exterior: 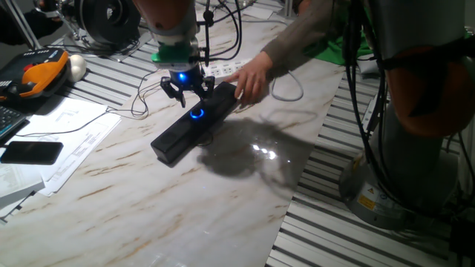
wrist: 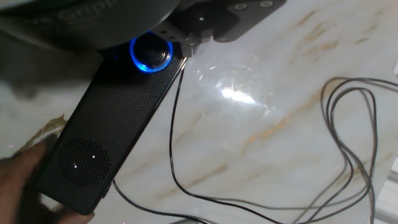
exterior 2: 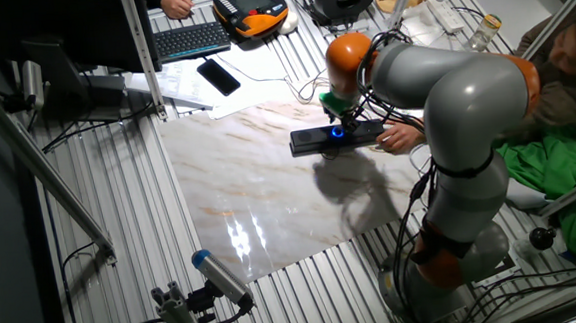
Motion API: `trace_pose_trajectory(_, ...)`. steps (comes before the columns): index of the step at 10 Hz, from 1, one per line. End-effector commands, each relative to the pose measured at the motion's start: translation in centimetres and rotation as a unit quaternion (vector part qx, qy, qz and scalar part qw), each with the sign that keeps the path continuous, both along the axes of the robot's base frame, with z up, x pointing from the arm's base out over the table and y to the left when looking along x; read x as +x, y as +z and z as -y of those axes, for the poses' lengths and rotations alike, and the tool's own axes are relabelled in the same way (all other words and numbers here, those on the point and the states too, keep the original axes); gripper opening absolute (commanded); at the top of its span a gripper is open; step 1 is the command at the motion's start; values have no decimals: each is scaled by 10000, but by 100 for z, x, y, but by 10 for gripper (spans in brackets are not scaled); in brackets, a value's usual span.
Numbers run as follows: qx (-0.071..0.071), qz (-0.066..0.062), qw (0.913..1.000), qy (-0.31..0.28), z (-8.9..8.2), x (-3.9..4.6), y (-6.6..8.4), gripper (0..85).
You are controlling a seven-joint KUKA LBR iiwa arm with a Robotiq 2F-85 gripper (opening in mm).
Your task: Turn the knob to decrease the volume of the speaker
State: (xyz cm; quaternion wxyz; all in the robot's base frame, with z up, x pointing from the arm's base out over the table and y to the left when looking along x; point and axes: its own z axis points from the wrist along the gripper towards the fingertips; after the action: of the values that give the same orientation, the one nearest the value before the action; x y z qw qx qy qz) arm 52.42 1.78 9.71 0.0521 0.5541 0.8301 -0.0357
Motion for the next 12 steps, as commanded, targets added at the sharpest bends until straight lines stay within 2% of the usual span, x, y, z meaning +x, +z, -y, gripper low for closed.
trace_pose_trajectory(1,5,-31,10000,-8,1,1,-24,510)
trace_pose_trajectory(2,33,-114,9999,36,2,7,-43,510)
trace_pose_trajectory(4,86,-163,9998,63,8,20,-64,510)
trace_pose_trajectory(5,186,-211,9996,83,18,30,-69,510)
trace_pose_trajectory(8,154,-231,9995,134,14,30,-38,510)
trace_pose_trajectory(9,185,-250,9995,94,14,30,-38,510)
trace_pose_trajectory(11,271,-406,9988,36,14,30,-38,510)
trace_pose_trajectory(12,272,-478,9985,68,14,30,-38,510)
